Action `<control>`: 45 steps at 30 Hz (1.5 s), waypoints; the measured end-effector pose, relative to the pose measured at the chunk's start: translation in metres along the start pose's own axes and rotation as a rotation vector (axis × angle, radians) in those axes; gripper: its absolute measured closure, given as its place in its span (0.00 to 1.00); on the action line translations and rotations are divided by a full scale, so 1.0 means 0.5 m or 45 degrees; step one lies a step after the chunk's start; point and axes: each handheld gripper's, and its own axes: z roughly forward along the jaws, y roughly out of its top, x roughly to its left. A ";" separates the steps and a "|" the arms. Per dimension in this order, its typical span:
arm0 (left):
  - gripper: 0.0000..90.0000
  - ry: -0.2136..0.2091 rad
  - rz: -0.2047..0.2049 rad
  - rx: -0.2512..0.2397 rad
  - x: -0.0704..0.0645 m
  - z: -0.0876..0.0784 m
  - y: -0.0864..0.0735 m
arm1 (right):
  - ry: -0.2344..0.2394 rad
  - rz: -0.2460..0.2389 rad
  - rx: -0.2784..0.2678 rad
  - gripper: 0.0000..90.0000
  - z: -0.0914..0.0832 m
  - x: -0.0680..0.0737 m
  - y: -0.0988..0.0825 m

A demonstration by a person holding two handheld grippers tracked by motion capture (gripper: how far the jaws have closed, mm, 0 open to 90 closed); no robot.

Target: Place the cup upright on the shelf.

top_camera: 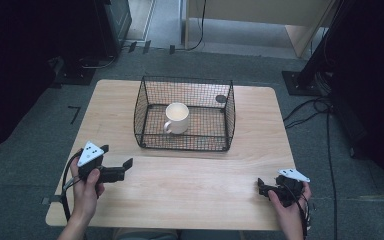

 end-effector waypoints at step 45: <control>0.00 0.290 -0.018 0.366 0.083 0.001 -0.159 | -0.002 0.000 0.000 0.00 0.000 0.000 0.000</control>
